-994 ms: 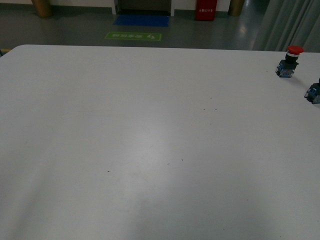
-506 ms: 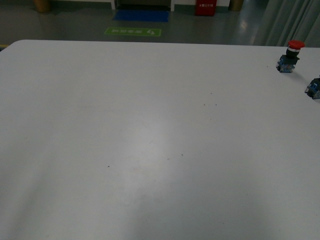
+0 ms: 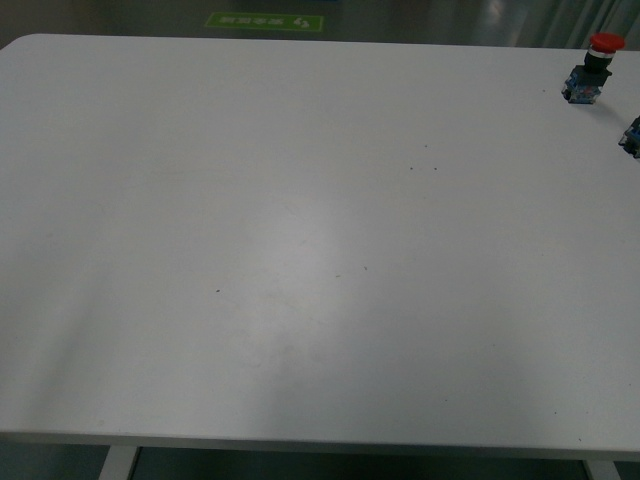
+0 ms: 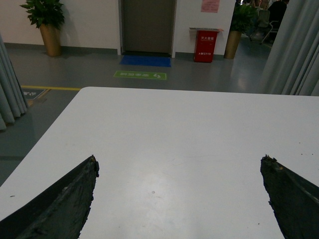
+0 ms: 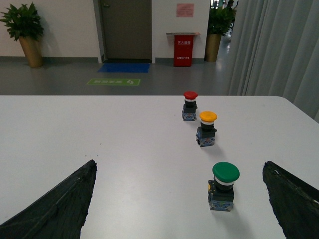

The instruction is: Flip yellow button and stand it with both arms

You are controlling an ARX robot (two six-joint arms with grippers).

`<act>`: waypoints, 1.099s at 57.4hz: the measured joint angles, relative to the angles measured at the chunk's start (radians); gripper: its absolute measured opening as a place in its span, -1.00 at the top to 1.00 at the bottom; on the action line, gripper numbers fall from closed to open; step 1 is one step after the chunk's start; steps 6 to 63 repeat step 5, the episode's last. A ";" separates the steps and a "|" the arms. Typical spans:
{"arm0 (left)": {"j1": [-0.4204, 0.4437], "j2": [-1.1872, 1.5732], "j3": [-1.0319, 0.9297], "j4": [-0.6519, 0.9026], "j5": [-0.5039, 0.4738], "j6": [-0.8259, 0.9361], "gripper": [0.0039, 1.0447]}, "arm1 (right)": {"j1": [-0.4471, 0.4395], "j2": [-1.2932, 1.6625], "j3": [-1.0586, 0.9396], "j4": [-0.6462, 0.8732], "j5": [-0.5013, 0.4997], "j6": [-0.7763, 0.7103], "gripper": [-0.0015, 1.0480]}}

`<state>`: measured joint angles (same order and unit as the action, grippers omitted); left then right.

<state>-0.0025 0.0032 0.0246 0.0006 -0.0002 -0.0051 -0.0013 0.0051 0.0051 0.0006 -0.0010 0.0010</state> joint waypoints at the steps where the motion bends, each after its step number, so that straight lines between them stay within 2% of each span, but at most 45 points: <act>1: 0.000 0.000 0.000 0.000 0.000 0.000 -0.87 | 0.000 0.000 0.000 0.000 0.000 0.000 -0.86; 63: 0.000 0.000 0.000 0.000 0.000 0.000 -0.87 | 0.000 0.000 0.000 0.000 0.000 0.000 -0.86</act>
